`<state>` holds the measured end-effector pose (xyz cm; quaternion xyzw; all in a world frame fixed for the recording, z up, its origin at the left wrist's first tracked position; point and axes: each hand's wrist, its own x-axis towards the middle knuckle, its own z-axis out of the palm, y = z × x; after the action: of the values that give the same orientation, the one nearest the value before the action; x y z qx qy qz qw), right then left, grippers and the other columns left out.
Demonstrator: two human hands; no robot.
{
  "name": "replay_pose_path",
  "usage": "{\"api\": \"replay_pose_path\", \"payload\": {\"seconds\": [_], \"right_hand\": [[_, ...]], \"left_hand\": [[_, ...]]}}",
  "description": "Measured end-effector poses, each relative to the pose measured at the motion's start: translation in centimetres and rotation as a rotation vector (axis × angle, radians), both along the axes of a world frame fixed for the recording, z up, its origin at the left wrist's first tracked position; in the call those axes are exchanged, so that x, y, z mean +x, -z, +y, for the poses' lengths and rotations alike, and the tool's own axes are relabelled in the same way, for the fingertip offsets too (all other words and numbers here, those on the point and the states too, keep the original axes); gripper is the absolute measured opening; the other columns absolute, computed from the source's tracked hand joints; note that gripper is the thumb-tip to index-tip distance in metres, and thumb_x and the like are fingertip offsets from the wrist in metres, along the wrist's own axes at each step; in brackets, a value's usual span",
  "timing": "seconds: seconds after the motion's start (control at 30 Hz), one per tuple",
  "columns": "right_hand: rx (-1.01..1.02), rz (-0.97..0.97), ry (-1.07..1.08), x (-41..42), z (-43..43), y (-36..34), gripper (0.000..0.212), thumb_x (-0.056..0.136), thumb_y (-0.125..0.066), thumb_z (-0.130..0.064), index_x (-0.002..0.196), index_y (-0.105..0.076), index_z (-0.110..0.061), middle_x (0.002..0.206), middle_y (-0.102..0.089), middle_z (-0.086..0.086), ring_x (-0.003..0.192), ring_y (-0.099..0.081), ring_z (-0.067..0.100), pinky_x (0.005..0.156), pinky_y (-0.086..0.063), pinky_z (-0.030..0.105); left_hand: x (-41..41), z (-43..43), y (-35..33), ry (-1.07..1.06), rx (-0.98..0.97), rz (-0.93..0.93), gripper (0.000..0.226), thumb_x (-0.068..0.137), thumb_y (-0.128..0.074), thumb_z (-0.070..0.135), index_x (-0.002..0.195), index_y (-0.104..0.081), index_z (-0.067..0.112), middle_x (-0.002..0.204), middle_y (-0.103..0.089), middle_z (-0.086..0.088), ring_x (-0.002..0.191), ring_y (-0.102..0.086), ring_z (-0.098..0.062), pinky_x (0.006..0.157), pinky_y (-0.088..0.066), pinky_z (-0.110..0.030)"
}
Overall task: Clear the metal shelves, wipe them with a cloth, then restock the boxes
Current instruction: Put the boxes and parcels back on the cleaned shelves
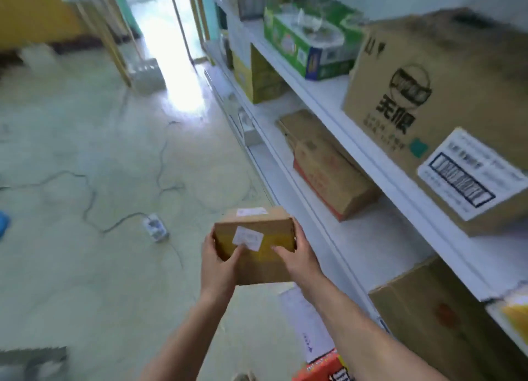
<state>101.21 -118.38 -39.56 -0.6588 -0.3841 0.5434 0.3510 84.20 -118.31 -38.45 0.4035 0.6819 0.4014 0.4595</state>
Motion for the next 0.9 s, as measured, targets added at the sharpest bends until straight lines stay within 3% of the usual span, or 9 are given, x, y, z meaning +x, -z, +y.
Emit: {"api": "replay_pose_path", "payload": {"seconds": [0.13, 0.23, 0.33, 0.47, 0.6, 0.77, 0.9], "right_hand": [[0.314, 0.032, -0.185, -8.6, 0.9, -14.3, 0.083, 0.093, -0.072, -0.016, 0.157, -0.025, -0.039, 0.147, -0.047, -0.012, 0.129, -0.05, 0.012, 0.101, -0.047, 0.029], [0.506, 0.12, -0.304, -16.0, -1.4, -22.1, 0.08, 0.091, -0.074, -0.015, 0.152, -0.029, -0.042, 0.143, -0.053, -0.014, 0.125, -0.056, 0.009, 0.096, -0.053, 0.028], [0.662, 0.204, -0.459, -23.5, -7.0, -28.0, 0.074, 0.092, -0.073, -0.015, 0.149, -0.035, -0.043, 0.138, -0.056, -0.016, 0.116, -0.059, 0.001, 0.086, -0.056, 0.021], [0.83, 0.312, -0.641, -33.0, -16.1, -32.2, 0.077, 0.09, -0.074, -0.01, 0.152, -0.037, -0.039, 0.137, -0.059, -0.018, 0.116, -0.06, -0.002, 0.089, -0.057, 0.024], [0.972, 0.435, -0.822, -41.4, -27.9, -36.9, 0.077, 0.09, -0.076, -0.016, 0.151, -0.037, -0.043, 0.132, -0.059, -0.023, 0.116, -0.061, 0.002, 0.089, -0.06, 0.035], [1.079, 0.646, -0.985, -48.8, -42.8, -42.3, 0.082, 0.085, -0.075, -0.03, 0.153, -0.032, -0.046, 0.136, -0.057, -0.016, 0.121, -0.059, 0.011, 0.088, -0.061, 0.037], [1.121, 0.844, -1.134, -53.0, -53.0, -45.0, 0.084, 0.088, -0.077, -0.008, 0.154, -0.035, -0.037, 0.129, -0.06, -0.024, 0.115, -0.061, 0.009, 0.084, -0.06, 0.031]], "left_hand": [[-9.0, -1.7, -15.0, -0.151, 0.267, 0.054, 0.068, 0.075, -0.083, 0.027, 0.135, -0.053, 0.036, 0.128, -0.061, 0.001, 0.118, -0.061, -0.016, 0.102, -0.051, -0.048], [-16.0, -7.2, -24.2, -0.264, 0.437, 0.081, 0.064, 0.08, -0.082, 0.032, 0.128, -0.047, 0.057, 0.122, -0.061, 0.024, 0.109, -0.062, 0.002, 0.094, -0.057, -0.039], [-22.5, -16.1, -30.4, -0.374, 0.571, 0.11, 0.071, 0.088, -0.077, 0.03, 0.14, -0.037, 0.057, 0.124, -0.058, 0.034, 0.111, -0.059, 0.007, 0.091, -0.058, -0.035], [-29.3, -29.4, -34.3, -0.564, 0.737, 0.206, 0.078, 0.088, -0.077, 0.018, 0.146, -0.036, 0.049, 0.135, -0.056, 0.021, 0.118, -0.058, 0.003, 0.088, -0.057, -0.023], [-33.4, -43.7, -38.3, -0.741, 0.879, 0.281, 0.073, 0.084, -0.078, 0.019, 0.141, -0.039, 0.043, 0.121, -0.062, 0.029, 0.106, -0.061, 0.011, 0.077, -0.055, -0.014], [-37.8, -60.4, -43.0, -0.945, 0.917, 0.497, 0.075, 0.082, -0.079, 0.03, 0.142, -0.037, 0.048, 0.125, -0.063, 0.026, 0.11, -0.063, 0.006, 0.078, -0.057, -0.021], [-38.9, -71.7, -45.4, -1.09, 0.935, 0.642, 0.074, 0.087, -0.078, 0.022, 0.147, -0.037, 0.037, 0.13, -0.062, 0.02, 0.119, -0.061, -0.002, 0.093, -0.057, -0.034]]}}
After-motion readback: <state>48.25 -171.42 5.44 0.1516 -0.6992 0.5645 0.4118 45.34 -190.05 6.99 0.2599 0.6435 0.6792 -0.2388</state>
